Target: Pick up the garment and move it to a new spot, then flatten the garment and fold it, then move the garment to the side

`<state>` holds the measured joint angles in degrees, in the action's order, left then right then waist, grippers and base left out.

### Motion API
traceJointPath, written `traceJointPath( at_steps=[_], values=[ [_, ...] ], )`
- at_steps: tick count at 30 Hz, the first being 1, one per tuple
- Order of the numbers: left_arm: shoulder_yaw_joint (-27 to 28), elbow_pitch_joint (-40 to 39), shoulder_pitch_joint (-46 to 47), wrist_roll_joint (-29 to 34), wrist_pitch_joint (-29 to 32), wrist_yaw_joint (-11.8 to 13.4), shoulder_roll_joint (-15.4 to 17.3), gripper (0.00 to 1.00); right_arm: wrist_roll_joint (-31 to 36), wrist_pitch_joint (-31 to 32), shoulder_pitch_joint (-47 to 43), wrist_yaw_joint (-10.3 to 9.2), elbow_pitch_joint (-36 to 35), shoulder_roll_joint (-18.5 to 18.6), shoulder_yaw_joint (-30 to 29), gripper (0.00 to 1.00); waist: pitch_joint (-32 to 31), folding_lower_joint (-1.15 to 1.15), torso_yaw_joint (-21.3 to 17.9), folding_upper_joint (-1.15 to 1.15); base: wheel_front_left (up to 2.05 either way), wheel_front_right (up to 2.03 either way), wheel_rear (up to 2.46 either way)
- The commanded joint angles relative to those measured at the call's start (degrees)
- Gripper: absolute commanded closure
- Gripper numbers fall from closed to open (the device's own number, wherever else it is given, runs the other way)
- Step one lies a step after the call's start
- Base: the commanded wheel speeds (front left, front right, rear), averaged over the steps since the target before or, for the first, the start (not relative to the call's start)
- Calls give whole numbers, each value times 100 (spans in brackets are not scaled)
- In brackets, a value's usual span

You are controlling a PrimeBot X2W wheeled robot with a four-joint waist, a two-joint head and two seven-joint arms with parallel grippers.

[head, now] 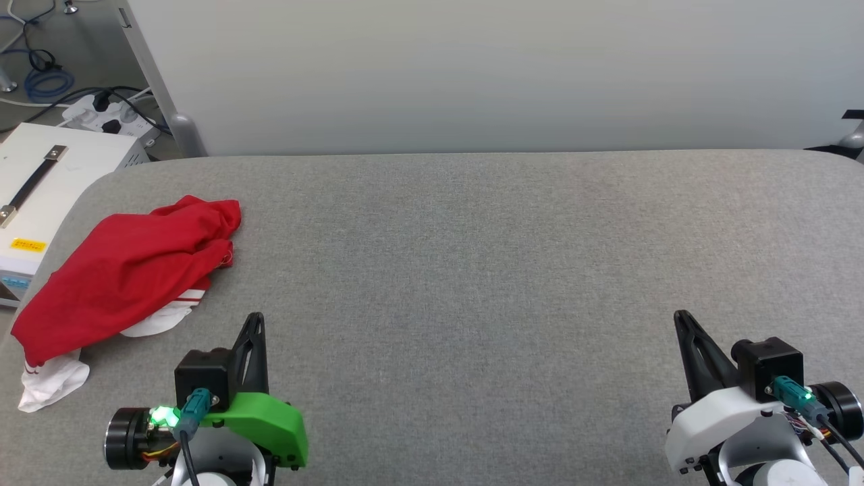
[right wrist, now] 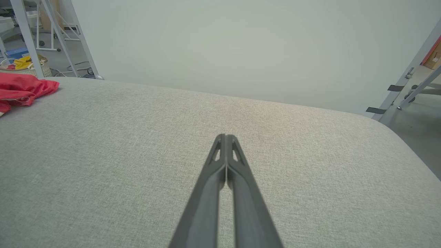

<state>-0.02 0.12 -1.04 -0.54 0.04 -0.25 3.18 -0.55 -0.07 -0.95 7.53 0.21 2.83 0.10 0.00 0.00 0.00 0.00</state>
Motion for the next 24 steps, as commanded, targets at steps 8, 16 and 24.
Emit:
traceJointPath(
  at_steps=[8,16,24],
  values=[
    [2,-12,104,54,-4,25,-30,100,55,7,95,-4,-21,5,-10,100,0,0,0,0,0,0,0],
    [2,-12,104,54,-4,25,-30,100,55,7,95,-4,-21,5,-10,100,0,0,0,0,0,0,0],
    [2,-12,104,54,-4,25,-30,100,55,7,95,-4,-21,5,-10,100,0,0,0,0,0,0,0]
  ],
)
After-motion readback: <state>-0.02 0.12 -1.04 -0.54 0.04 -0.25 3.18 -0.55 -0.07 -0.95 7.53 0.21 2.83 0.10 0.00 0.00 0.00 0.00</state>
